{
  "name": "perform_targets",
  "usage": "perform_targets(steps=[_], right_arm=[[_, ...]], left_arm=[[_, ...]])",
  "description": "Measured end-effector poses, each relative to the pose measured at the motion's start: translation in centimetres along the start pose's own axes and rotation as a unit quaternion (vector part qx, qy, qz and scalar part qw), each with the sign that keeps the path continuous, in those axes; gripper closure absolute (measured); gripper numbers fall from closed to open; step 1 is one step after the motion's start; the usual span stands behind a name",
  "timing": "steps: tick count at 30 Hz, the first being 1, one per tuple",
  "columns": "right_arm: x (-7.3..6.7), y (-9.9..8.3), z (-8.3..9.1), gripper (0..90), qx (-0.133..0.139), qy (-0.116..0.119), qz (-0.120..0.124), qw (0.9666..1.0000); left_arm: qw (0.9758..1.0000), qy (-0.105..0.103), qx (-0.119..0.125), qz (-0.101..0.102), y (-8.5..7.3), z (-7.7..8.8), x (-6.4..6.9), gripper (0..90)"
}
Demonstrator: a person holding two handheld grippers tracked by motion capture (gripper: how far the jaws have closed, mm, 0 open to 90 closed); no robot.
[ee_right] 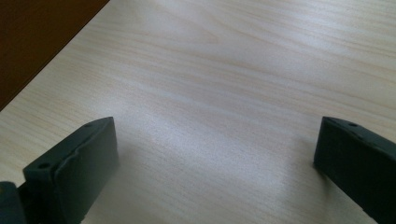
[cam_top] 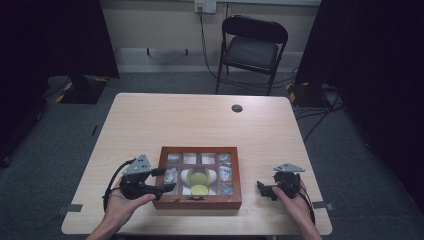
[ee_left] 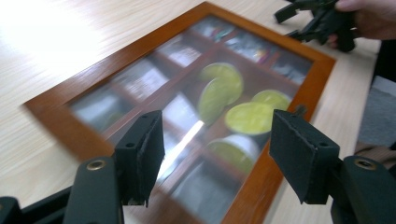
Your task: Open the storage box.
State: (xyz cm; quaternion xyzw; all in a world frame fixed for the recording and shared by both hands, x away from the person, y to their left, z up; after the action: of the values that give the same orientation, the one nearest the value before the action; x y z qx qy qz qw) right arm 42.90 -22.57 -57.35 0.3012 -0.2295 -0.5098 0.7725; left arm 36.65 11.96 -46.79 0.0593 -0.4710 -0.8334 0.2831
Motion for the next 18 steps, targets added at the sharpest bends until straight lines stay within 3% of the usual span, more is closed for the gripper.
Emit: perform_targets(steps=[6, 9, 11, 16, 18], right_arm=[[0.0, 0.0, 0.0, 0.0, 0.000, -0.002, 0.000, 1.0000], [0.0, 0.0, 0.0, 0.0, 0.000, -0.002, 0.000, 1.0000], [0.0, 0.0, 0.0, 0.0, -0.001, -0.001, -0.001, 1.0000], [0.0, 0.0, 0.0, 0.0, -0.001, -0.001, -0.001, 1.0000], [0.0, 0.0, 0.0, 0.0, -0.001, -0.001, -0.001, 1.0000]], left_arm=[[0.9992, -0.030, -0.012, -0.022, 1.2, -2.1, 1.5, 36.9], [0.9985, -0.045, -0.008, -0.031, 2.1, -3.2, 2.1, 37.8], [0.9975, -0.060, 0.001, -0.035, 2.6, -3.8, 2.7, 43.3], [0.9952, -0.086, -0.011, -0.045, 2.5, -4.7, 4.1, 44.6], [0.9944, -0.093, -0.013, -0.049, 2.2, -4.7, 4.4, 49.6]])
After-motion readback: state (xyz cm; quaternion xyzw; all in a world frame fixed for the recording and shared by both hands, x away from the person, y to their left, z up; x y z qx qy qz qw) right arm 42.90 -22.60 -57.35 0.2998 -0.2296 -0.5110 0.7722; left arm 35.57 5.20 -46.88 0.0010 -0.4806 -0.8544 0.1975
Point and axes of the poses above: each handheld gripper's, and its own axes: z roughly backward along the jaws, y roughly out of its top, x roughly to its right, the point moved 10 cm from there along -z, roughly forward along the jaws, and after that the axes turned 3 degrees about -y, right-handed, at the moved point
